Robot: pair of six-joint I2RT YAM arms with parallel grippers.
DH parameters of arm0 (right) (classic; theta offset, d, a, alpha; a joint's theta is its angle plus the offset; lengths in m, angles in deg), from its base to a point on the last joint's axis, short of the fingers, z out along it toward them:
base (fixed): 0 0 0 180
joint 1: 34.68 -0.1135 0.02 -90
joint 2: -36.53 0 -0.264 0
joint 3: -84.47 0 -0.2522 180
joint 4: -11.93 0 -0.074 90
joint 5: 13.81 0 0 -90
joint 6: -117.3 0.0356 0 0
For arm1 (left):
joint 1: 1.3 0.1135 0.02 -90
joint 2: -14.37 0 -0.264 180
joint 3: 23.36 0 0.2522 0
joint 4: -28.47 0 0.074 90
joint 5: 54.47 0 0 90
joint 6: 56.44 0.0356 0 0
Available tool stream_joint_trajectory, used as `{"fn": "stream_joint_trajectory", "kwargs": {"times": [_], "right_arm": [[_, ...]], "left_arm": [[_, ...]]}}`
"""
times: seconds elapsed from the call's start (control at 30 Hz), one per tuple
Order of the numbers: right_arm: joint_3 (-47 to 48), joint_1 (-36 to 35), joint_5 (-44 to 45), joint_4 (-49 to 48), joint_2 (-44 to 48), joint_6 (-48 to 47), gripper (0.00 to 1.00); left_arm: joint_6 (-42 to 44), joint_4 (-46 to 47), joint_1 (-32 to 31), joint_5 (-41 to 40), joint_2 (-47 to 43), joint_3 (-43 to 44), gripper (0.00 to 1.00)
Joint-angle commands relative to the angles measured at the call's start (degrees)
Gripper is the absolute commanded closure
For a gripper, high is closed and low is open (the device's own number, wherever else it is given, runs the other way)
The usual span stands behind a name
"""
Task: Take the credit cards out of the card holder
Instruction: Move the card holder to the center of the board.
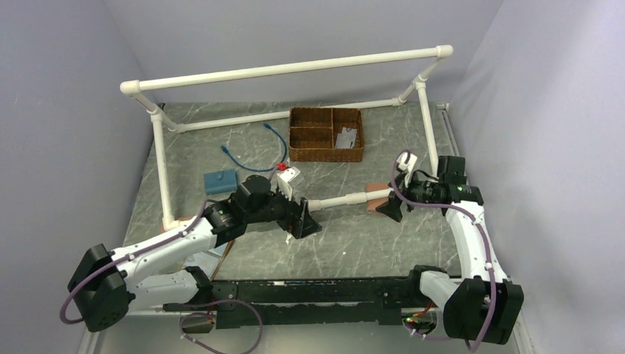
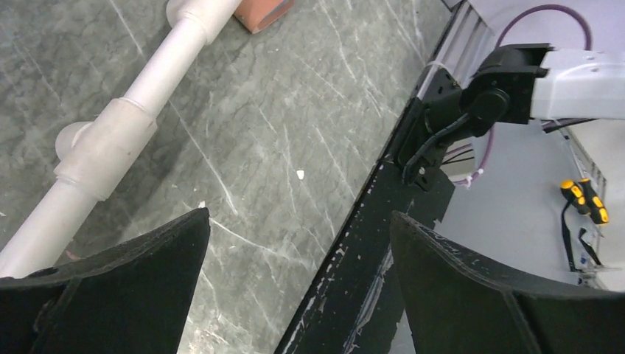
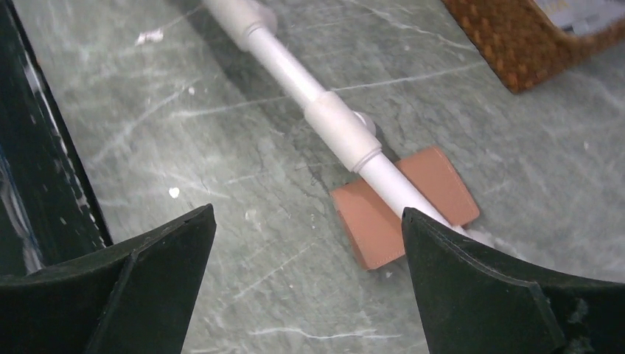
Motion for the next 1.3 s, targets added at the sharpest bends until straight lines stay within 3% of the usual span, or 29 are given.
{"fn": "stream_joint_trajectory", "kwargs": {"times": [0.0, 0.2, 0.3, 0.43, 0.57, 0.7, 0.83, 1.03, 1.27], "right_arm": [[-0.3, -4.3, 1.8, 5.0, 1.5, -18.9, 0.00], [-2.1, -7.0, 1.4, 12.2, 0.7, -39.8, 0.00], [-4.8, -10.4, 5.1, 9.7, 1.1, -43.4, 0.00], [-6.9, -13.0, 10.4, 4.7, 0.3, -43.3, 0.03], [-7.8, -14.1, 12.6, 0.3, 0.0, -40.7, 0.11], [-7.3, -15.1, 15.0, -2.7, -0.4, -37.0, 0.24], [-9.1, -16.3, 21.4, -7.3, -1.5, -35.7, 0.39], [-16.8, -24.2, 32.3, -19.6, -2.4, -31.8, 0.44], [-18.9, -30.4, 43.2, -28.2, -4.3, -28.6, 0.46]], "left_arm": [[0.5, 4.5, -1.3, -7.1, 2.9, 0.6, 0.03], [-0.4, 3.0, -1.3, -10.8, 5.9, 3.2, 0.01], [0.3, 0.9, -1.3, -13.0, 6.9, 5.0, 0.00], [9.3, -12.1, 1.1, -11.9, 9.9, 14.5, 0.00], [17.8, -23.1, 5.5, -11.9, 13.7, 23.3, 0.01], [20.1, -18.7, 7.8, -12.5, 12.7, 19.3, 0.01], [21.7, -23.8, 7.8, -13.5, 11.6, 20.5, 0.01], [22.2, -23.2, 7.7, -15.0, 9.0, 19.8, 0.00], [22.0, -23.8, 7.7, -14.4, 8.3, 20.3, 0.01]]}}
